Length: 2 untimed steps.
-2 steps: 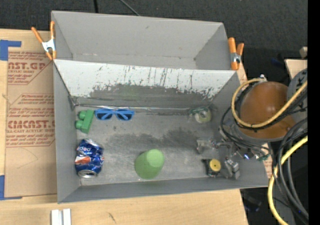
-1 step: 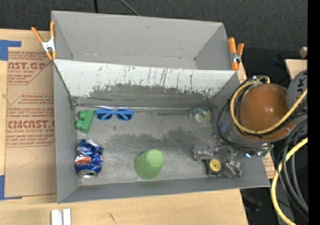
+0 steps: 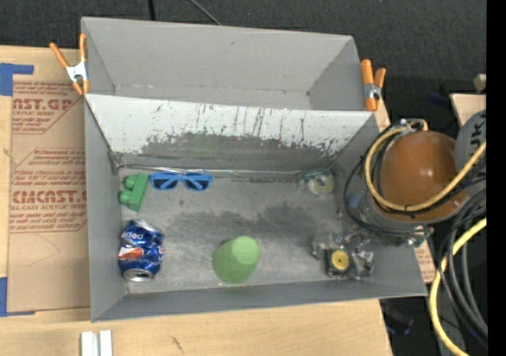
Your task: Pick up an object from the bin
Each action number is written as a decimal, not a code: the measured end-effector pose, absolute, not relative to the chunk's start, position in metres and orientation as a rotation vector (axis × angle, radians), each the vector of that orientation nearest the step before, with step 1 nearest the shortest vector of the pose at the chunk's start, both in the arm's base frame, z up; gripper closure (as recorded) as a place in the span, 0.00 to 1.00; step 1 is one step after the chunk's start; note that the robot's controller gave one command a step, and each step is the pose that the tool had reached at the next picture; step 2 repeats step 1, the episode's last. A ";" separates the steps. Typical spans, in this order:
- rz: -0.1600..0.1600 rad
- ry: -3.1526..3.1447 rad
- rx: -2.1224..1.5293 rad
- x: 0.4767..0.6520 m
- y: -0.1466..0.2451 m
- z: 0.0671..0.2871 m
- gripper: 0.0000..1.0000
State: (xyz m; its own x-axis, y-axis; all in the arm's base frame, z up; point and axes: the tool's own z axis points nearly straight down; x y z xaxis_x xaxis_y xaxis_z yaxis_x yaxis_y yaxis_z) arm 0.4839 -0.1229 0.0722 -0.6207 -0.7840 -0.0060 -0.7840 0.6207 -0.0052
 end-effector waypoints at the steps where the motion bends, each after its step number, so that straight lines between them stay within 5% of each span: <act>1: -0.005 2.780 -1.445 0.502 -0.073 0.211 1.00; 2: -0.005 2.780 -1.445 0.502 -0.073 0.211 1.00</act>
Offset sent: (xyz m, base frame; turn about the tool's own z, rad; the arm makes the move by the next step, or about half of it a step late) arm 0.0156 0.0474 0.1353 -0.0568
